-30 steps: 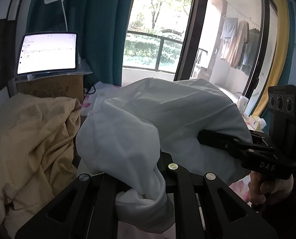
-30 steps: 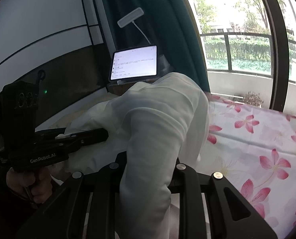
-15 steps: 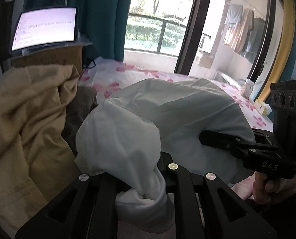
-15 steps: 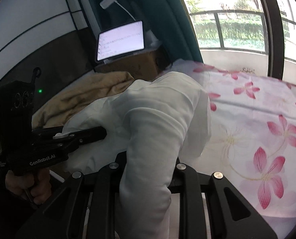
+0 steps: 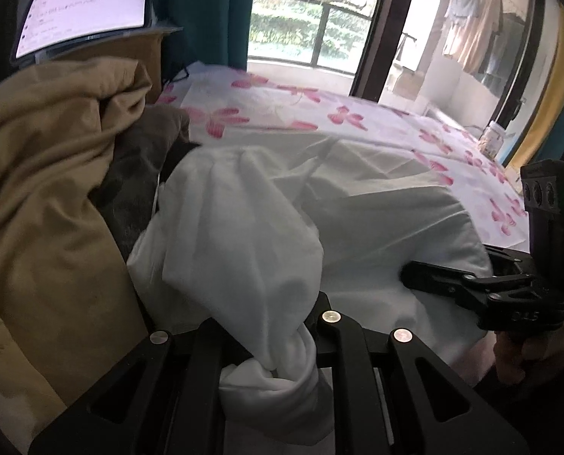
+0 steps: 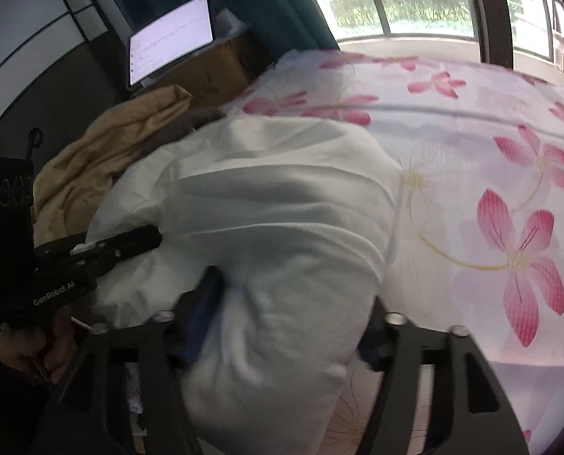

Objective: Fold large clothes
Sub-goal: 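Lower the bundle beside the beige pile and open both grippers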

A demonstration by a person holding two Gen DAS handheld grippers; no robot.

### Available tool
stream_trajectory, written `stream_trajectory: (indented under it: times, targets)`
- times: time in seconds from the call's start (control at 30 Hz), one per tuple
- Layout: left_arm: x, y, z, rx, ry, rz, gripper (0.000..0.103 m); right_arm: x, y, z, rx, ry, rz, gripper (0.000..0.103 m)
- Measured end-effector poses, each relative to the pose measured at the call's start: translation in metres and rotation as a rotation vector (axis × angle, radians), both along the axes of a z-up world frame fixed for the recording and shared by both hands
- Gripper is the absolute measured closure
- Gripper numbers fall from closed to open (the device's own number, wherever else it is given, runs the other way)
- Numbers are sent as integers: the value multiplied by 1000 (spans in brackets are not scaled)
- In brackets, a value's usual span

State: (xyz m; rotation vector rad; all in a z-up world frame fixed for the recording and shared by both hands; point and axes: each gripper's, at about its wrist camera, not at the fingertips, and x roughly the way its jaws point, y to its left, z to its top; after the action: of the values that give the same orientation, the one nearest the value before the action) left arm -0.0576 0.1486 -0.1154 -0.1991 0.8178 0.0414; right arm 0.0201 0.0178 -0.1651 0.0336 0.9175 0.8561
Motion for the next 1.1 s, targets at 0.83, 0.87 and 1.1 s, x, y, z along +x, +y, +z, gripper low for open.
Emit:
stream_trajectory:
  times: [0.83, 0.87, 1.1]
  targets:
    - [-30, 4, 32, 6, 24, 69, 76, 14, -36, 32, -70, -89, -77, 22]
    - [-31, 6, 35, 9, 19, 73, 74, 14, -36, 29, -74, -88, -79, 22]
    - [-41, 19, 54, 17, -45, 140, 66, 20, -38, 21, -89, -86, -95, 22]
